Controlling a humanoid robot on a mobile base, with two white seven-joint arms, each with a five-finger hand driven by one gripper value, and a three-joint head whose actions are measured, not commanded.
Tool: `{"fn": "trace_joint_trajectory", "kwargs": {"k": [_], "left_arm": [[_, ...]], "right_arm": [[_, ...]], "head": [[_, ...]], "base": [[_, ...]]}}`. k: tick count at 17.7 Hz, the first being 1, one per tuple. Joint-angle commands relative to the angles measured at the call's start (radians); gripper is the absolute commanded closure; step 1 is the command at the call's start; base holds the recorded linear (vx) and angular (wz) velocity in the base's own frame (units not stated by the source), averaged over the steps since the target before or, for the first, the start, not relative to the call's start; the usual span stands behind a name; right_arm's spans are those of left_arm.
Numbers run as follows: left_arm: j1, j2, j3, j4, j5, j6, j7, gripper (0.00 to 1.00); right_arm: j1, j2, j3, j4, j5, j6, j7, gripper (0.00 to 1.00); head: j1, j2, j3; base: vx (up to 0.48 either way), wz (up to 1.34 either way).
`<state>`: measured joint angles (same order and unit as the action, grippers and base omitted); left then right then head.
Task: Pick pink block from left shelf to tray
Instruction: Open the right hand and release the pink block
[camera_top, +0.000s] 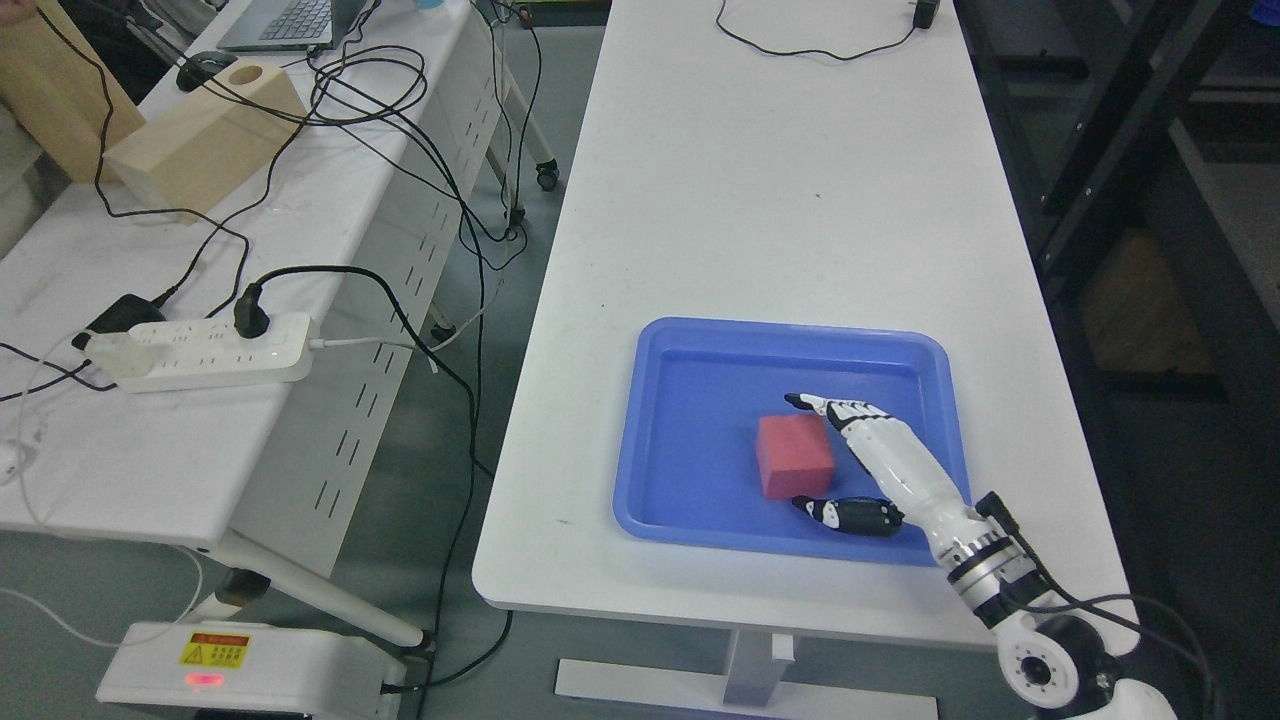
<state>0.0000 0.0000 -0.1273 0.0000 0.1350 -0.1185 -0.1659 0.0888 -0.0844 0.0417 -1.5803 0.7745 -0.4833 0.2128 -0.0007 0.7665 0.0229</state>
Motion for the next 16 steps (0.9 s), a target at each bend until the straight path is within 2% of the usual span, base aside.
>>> {"fn": "trace_joint_trajectory", "kwargs": {"k": [1,3,6,8,10,12,16], "left_arm": [[0.02,0.017,0.0,-0.017,0.0,0.0,0.0,0.0],[0.02,0.017,0.0,-0.017,0.0,0.0,0.0,0.0],[0.02,0.017,0.0,-0.017,0.0,0.0,0.0,0.0],[0.02,0.017,0.0,-0.017,0.0,0.0,0.0,0.0],[0.02,0.017,0.0,-0.017,0.0,0.0,0.0,0.0],[0.02,0.017,0.0,-0.017,0.0,0.0,0.0,0.0],[0.02,0.017,0.0,-0.017,0.0,0.0,0.0,0.0]], "right_arm": [[0.002,-0.008,-0.078,-0.006,-0.306,-0.008,0.003,0.13],[0.0,-0.012,-0.114,-0.007,-0.437,-0.003,0.014,0.09],[-0.004,-0.003,-0.134,-0.007,-0.458,0.027,0.014,0.06],[-0.014,0.018,-0.141,-0.001,-0.602,0.072,0.01,0.05],[-0.014,0.04,-0.146,0.002,-0.772,0.147,0.005,0.05],[-0.011,0.066,-0.164,0.002,-0.869,0.236,0.0,0.05],[-0.007,0.067,-0.246,0.002,-1.004,0.391,0.002,0.02]], "head": [[0.0,0.0,0.0],[0.0,0.0,0.0],[0.0,0.0,0.0],[0.0,0.0,0.0],[0.0,0.0,0.0],[0.0,0.0,0.0],[0.0,0.0,0.0]], "base": [[0.0,0.0],[0.0,0.0],[0.0,0.0],[0.0,0.0],[0.0,0.0],[0.0,0.0],[-0.045,0.0]]}}
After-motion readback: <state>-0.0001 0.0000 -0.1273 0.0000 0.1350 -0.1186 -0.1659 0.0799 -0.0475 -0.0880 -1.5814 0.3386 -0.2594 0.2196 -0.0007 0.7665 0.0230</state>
